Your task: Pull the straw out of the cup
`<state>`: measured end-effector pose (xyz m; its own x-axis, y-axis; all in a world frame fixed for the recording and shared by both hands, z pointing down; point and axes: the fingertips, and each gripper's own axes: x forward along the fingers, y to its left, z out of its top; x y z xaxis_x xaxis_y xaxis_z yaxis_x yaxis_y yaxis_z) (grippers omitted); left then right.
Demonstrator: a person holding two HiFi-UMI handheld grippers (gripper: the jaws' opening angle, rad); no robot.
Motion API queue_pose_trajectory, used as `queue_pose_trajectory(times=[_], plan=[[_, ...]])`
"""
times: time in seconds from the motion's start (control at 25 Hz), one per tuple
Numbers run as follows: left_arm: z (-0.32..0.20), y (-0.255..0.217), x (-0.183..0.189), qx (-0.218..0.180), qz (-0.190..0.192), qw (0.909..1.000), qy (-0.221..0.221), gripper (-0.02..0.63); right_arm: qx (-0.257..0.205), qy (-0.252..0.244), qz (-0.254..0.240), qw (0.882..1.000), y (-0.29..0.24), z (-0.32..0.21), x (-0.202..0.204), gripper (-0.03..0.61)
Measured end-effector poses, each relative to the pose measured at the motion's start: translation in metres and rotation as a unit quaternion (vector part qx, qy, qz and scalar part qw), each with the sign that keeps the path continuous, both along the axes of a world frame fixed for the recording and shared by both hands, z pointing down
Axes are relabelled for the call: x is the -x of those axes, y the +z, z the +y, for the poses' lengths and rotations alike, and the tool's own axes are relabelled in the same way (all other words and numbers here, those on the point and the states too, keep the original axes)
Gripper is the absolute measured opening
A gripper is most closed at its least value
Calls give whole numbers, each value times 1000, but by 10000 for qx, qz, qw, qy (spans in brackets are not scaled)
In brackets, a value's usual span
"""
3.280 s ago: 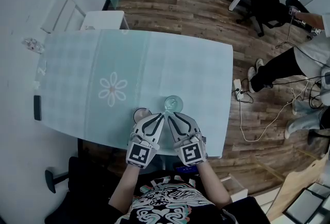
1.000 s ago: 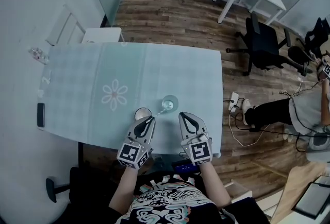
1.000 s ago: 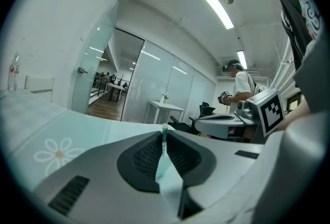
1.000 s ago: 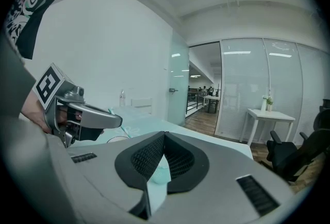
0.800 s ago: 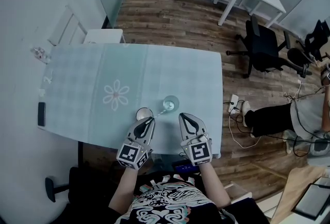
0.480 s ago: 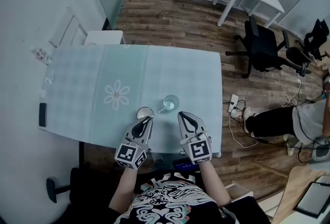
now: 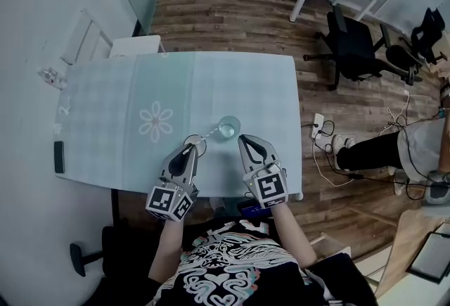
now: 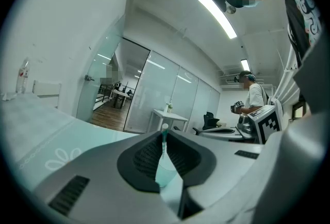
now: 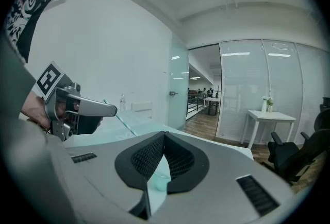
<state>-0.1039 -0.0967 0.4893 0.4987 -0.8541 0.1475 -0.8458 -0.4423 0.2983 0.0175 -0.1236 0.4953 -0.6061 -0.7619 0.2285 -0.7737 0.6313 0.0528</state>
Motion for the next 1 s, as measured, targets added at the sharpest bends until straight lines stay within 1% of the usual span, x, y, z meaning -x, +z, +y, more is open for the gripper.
queue_pose_trajectory(times=[0.36,0.52,0.68,1.0], plan=[[3,-13,0,-75,100,9999,-26,31,-19,103,-209,9997,-8,0,-9,21],[7,-28,2,-142,392,9991,-95,31,-52,129,-331,9994,-17,-3,-11,21],[7,-36,5,-232,544,9982,-40,31,-99,149,-498,9986,-23,-5,-9,21],[11,-45,19,-370,952,9947,-123,31,-62,227,-623,9978,-26,-4,-7,21]])
